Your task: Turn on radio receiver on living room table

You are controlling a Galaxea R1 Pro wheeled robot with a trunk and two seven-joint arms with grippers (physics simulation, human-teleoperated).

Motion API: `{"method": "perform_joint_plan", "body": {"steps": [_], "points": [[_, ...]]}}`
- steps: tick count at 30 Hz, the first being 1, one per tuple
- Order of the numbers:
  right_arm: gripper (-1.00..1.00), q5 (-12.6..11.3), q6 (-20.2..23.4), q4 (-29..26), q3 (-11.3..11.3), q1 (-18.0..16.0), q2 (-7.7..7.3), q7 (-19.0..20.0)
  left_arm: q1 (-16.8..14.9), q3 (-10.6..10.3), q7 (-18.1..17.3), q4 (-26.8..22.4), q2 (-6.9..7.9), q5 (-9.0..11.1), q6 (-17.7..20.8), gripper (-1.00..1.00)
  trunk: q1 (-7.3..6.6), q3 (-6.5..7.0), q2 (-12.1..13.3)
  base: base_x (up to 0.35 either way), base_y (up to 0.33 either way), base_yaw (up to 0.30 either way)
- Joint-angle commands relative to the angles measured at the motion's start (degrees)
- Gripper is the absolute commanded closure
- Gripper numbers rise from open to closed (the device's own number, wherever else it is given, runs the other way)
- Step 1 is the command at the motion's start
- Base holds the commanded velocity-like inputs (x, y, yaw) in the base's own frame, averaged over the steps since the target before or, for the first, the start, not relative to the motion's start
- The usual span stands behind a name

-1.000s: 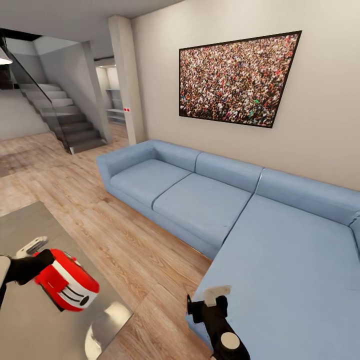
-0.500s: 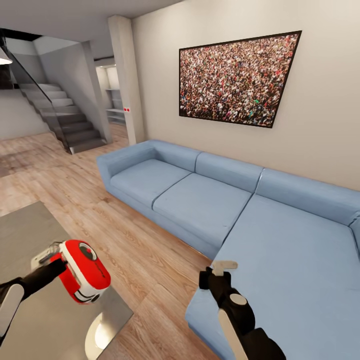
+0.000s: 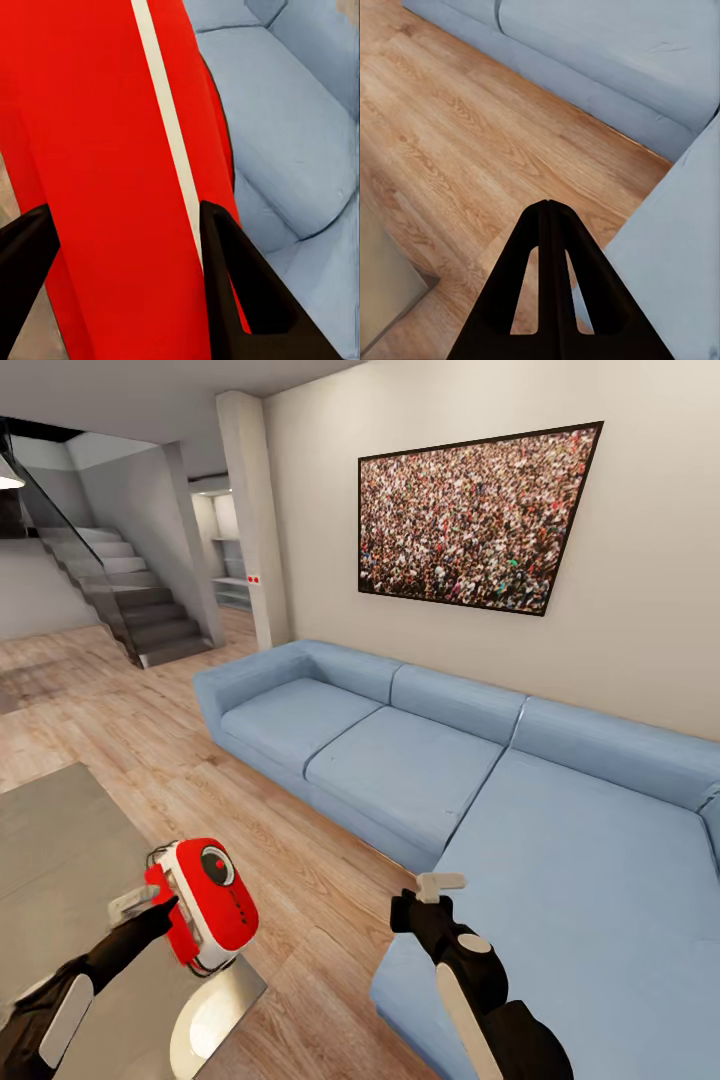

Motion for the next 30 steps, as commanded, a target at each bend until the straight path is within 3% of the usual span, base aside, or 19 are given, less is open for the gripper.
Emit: {"method": "perform_joint_plan", "body": {"steps": [1,3,6,8,15,20,30], "points": [[1.00,0.01,0.00,0.00,0.00,0.00,0.00,0.01,-0.02,-0.42,0.12,0.00,-0.63,-0.26,-0.58,1.00,0.00,0.00,0.00,0.000,0.000,0.000],[1.00,0.02,0.00,0.00,0.00,-0.01,0.00,0.02,-0.02,-3.03,0.03,0.03,-2.00,-0.63,-1.19,1.00,0.00,0.00,0.00,0.000,0.000,0.000],[1.00,-0.05,0.04,-0.01,0.05,-0.03,0.00,0.05,-0.02,-7.97,0.18,0.97,-2.83,-0.86,-3.56,1.00,0.00,0.00,0.00,0.000,0.000,0.000],[1.00,-0.10,0.50,0.05,0.08,-0.04,0.00,0.19,-0.02,-9.30,0.22,1.41,-3.30,-0.89,-5.36,1.00,0.00,0.00,0.00,0.000,0.000,0.000],[1.00,-0.06,4.13,0.08,0.01,-0.66,0.00,7.66,-0.02,-10.80,-0.25,4.40,-5.28,-0.63,-7.10,1.00,0.00,0.00,0.00,0.000,0.000,0.000],[1.00,-0.06,4.30,0.11,0.00,-0.71,0.00,8.31,-0.02,-12.48,-0.41,4.65,-5.69,-0.52,-7.42,1.00,0.00,0.00,0.00,0.000,0.000,0.000],[1.00,0.00,4.31,1.19,0.21,-0.71,0.00,8.45,-0.02,-12.68,-1.69,4.71,-5.64,-0.49,-7.80,1.00,0.00,0.00,0.00,0.000,0.000,0.000]]}}
